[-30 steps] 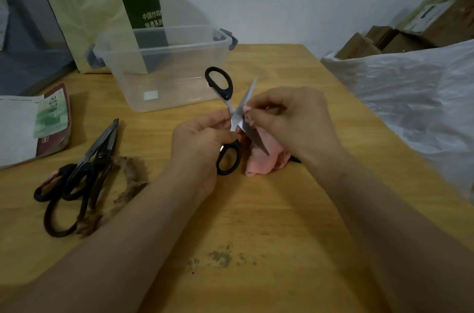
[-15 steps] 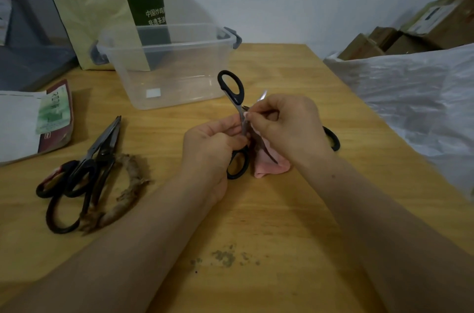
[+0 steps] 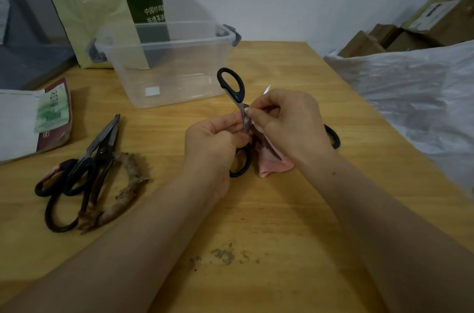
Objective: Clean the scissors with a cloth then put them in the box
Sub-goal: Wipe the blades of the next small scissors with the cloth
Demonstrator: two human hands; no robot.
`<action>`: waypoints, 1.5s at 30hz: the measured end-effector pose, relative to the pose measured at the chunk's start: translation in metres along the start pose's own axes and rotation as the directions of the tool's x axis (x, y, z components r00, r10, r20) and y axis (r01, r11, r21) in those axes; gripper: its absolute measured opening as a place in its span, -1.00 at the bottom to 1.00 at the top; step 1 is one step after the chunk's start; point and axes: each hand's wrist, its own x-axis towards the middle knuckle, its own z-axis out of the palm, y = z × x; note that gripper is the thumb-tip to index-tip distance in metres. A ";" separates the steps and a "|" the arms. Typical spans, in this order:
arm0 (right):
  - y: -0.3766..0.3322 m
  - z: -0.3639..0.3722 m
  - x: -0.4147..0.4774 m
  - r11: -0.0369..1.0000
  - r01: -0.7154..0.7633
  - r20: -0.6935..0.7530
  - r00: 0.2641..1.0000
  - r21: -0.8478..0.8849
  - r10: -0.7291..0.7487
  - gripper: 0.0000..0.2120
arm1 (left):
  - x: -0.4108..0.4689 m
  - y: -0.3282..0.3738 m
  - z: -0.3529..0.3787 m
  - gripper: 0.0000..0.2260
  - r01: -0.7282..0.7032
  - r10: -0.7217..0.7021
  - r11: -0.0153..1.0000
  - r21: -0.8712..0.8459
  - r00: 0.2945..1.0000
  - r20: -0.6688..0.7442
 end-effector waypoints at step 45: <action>0.003 -0.007 0.006 0.947 -0.206 -0.047 0.973 0.246 0.224 -0.85 | -0.005 -0.002 0.004 -0.64 0.035 -0.034 0.999 -0.006 0.995 0.090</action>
